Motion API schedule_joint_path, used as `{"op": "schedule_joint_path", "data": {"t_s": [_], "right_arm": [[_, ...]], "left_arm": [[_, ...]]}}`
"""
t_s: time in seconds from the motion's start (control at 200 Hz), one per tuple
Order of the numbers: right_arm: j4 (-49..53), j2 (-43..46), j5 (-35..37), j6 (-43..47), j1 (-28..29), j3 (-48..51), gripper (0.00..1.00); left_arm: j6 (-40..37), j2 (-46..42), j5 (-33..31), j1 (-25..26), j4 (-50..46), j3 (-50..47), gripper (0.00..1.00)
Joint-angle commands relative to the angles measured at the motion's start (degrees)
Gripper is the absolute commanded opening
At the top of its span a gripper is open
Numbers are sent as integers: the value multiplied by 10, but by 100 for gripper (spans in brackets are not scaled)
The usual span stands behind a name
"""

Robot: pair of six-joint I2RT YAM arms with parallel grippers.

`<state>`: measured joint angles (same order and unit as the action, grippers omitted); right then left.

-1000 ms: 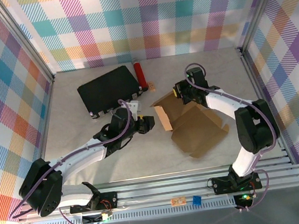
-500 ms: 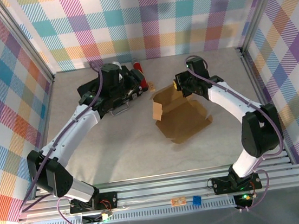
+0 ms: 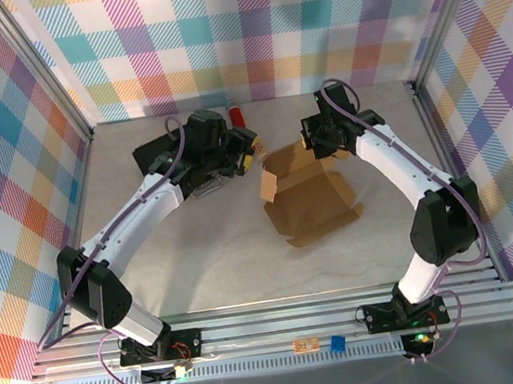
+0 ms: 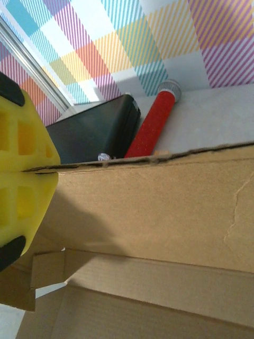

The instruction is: Fold the paper box

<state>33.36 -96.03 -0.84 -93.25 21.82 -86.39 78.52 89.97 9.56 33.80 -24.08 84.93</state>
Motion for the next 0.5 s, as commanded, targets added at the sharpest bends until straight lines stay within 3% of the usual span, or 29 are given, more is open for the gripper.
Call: {"op": "schedule_joint_path", "data": {"t_s": [0.0, 0.495], "right_arm": [[34, -5, 8, -15, 4, -19, 0], [64, -7, 6, -20, 4, -36, 0]], "left_arm": [[28, 9, 6, 7, 0, 19, 51], [49, 47, 29, 30, 34, 27, 51]]}}
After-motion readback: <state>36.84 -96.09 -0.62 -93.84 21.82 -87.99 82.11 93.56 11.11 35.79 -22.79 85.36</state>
